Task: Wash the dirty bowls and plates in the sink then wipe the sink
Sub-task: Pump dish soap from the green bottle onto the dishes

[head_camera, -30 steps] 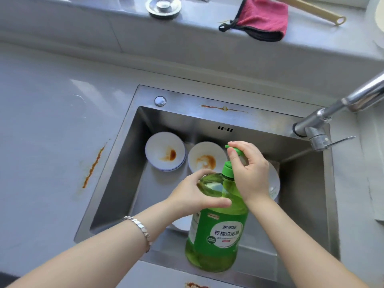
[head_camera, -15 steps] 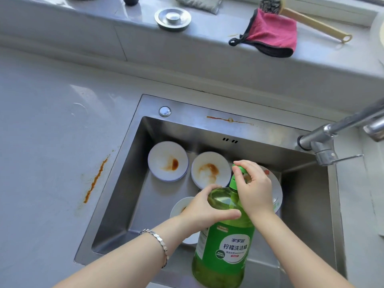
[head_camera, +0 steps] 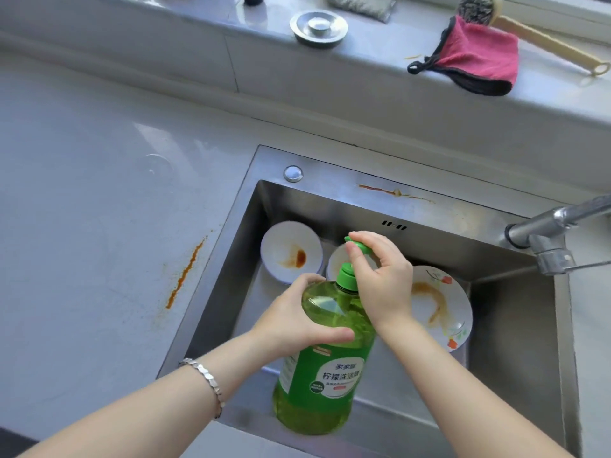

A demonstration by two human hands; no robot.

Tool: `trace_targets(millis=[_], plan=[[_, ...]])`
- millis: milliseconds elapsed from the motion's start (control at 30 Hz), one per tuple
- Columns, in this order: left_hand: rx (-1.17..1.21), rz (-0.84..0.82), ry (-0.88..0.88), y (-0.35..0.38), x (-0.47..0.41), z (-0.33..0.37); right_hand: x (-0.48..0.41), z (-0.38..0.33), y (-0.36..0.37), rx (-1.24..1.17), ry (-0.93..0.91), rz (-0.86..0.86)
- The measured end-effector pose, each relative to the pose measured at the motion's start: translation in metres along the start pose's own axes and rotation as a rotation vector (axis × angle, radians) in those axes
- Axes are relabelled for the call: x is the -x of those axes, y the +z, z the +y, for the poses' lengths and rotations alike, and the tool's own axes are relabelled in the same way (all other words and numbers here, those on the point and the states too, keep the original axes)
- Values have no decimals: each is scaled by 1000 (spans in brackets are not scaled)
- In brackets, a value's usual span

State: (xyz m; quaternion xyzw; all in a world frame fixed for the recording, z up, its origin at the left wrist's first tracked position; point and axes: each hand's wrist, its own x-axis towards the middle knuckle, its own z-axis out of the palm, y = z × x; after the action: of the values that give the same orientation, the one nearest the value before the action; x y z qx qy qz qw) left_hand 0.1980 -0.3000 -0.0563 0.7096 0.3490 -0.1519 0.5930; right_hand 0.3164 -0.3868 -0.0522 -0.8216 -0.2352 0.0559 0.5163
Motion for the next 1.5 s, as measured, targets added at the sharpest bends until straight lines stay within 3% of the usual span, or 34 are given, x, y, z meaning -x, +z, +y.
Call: trace_targets(millis=[333,767,1033,1367,1500], plan=[[-21,33,-38,-22,2,-13,3,2,37,-20,65,34],[31,13,-35,-22,-2,-15,9,2,31,-5,74,-27],[51,10,59,-31,21,-7,3,-35,4,-23,99,-92],[50,-119,96,-26,99,-14,73,-69,-35,-38,-30,-20],[-17,-203,56,-8,109,-29,110,-49,-48,-53,92,13]])
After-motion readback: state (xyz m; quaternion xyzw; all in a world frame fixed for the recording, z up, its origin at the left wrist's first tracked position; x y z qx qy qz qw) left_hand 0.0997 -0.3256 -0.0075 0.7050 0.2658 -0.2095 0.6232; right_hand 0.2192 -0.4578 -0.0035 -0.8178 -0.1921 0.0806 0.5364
